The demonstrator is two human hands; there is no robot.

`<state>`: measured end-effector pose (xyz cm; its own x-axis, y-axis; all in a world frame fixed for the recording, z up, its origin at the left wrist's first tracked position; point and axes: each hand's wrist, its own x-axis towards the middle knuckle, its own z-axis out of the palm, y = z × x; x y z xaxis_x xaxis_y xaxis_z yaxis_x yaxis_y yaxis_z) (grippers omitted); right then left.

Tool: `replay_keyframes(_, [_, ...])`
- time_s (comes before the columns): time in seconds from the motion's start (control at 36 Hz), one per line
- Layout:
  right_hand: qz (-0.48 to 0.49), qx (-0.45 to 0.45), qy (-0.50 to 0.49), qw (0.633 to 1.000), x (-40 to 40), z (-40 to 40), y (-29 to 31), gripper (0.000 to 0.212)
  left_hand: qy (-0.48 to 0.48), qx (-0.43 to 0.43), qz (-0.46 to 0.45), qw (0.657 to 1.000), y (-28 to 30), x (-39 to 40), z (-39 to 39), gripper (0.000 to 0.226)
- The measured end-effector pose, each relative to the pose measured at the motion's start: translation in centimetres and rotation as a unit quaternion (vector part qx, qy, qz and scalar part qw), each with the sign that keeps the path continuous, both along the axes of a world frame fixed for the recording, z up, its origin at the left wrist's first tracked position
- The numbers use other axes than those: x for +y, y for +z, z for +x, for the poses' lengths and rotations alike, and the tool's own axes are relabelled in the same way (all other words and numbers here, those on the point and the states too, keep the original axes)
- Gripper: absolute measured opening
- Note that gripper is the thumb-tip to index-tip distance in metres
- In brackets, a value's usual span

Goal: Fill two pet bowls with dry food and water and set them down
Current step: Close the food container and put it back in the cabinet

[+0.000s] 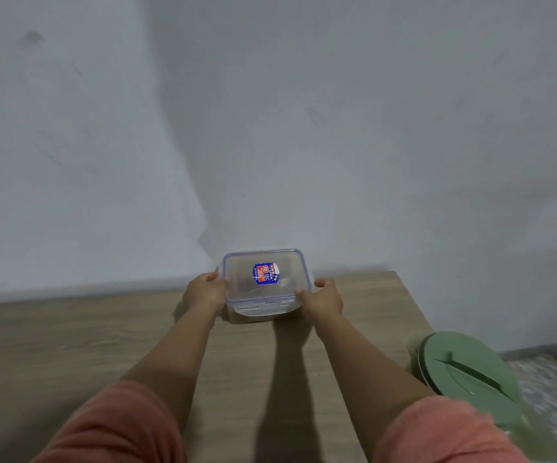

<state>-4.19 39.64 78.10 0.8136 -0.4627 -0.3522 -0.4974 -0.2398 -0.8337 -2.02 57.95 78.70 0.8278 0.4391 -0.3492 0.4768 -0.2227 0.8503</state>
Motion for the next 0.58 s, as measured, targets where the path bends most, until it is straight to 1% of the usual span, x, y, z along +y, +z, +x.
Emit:
replay_keyframes(0.11, [-0.006, -0.004, -0.001, 1.0, 0.1, 0.2, 0.1, 0.044, -0.007, 0.004, 0.005, 1.0, -0.1, 0.0, 0.1, 0.042])
replay_keyframes(0.19, [-0.017, -0.018, -0.01, 1.0, 0.1, 0.5, 0.1, 0.039, -0.016, 0.012, 0.029, 0.999, -0.2, 0.3, 0.1, 0.041])
replay_keyframes(0.25, [-0.03, -0.02, -0.004, 0.999, 0.0, 1.0, 0.2, 0.04, -0.019, 0.02, 0.046, 0.999, -0.4, 0.6, 0.2, 0.04])
replay_keyframes(0.33, [-0.058, -0.006, 0.037, 0.998, -0.1, 1.5, 0.4, 0.047, -0.028, 0.027, 0.039, 0.998, -0.7, 0.6, 0.1, 0.038])
replay_keyframes(0.42, [-0.06, -0.001, 0.061, 0.996, 0.1, 1.8, 0.2, 0.048, -0.029, 0.028, 0.032, 0.999, -1.1, 0.8, 0.2, 0.039])
replay_keyframes(0.58, [-0.057, 0.017, 0.04, 0.997, -0.4, 2.0, -0.4, 0.046, -0.018, 0.023, 0.041, 0.999, -1.5, 0.7, -0.2, 0.039])
